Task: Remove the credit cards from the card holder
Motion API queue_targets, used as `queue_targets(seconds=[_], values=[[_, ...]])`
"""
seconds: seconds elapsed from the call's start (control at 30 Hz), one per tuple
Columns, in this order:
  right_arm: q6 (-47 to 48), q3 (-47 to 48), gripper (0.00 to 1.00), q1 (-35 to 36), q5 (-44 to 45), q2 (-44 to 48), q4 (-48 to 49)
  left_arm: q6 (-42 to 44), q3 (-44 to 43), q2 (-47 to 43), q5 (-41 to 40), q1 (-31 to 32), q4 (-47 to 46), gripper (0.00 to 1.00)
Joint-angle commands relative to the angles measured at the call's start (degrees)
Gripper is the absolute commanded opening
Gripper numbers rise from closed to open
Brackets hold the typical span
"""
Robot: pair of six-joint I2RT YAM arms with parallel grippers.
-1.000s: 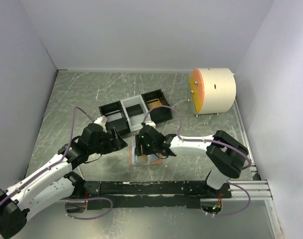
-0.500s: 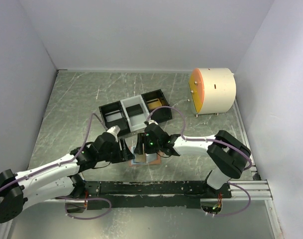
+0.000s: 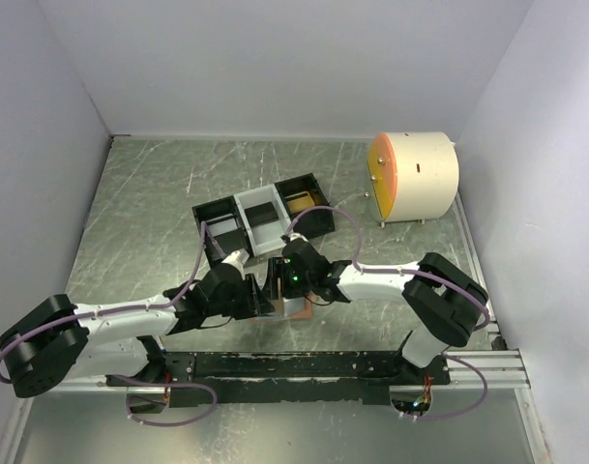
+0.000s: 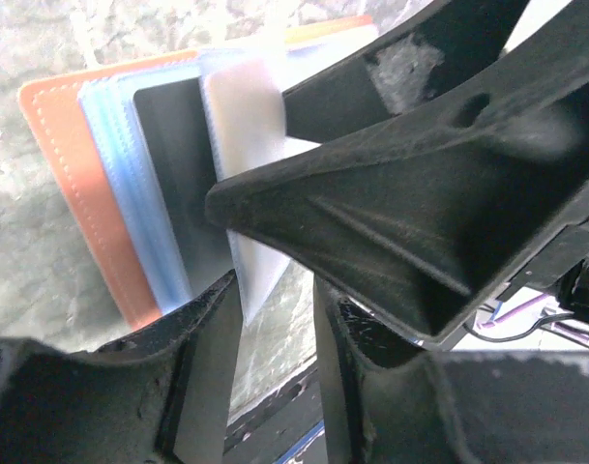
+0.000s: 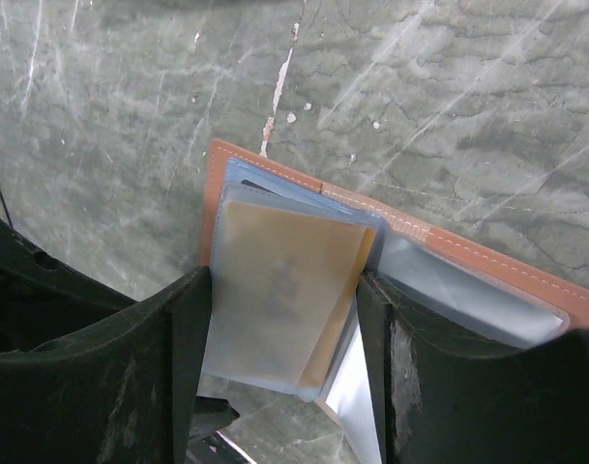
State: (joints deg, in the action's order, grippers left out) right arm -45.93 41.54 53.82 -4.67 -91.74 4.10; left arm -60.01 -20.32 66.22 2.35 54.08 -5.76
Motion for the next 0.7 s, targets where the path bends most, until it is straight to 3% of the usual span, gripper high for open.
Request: queue_targets(seconds=[0.0, 0.23, 0.43, 0.67], values=[[-0.4, -2.2, 0.58, 0.1, -1.1, -0.6, -3.2, -1.3, 0.3, 1.4, -2.9, 0.7, -10.1, 0.44], [-1.1, -2.1, 0.62, -0.6, -3.2, 1.7, -2.6, -0.1, -1.1, 4.5, -2.2, 0.8, -11.9, 0.41], [0.0, -0.1, 0.74, -1.4, -3.8, 4.0, -4.8, 0.0, -1.7, 6.7, -1.2, 1.1, -14.7, 0.44], [1.5, 1.7, 0.81, -2.5, -1.8, 6.6, -8.8, 1.5, -4.1, 8.1, -1.1, 1.8, -14.2, 0.45]])
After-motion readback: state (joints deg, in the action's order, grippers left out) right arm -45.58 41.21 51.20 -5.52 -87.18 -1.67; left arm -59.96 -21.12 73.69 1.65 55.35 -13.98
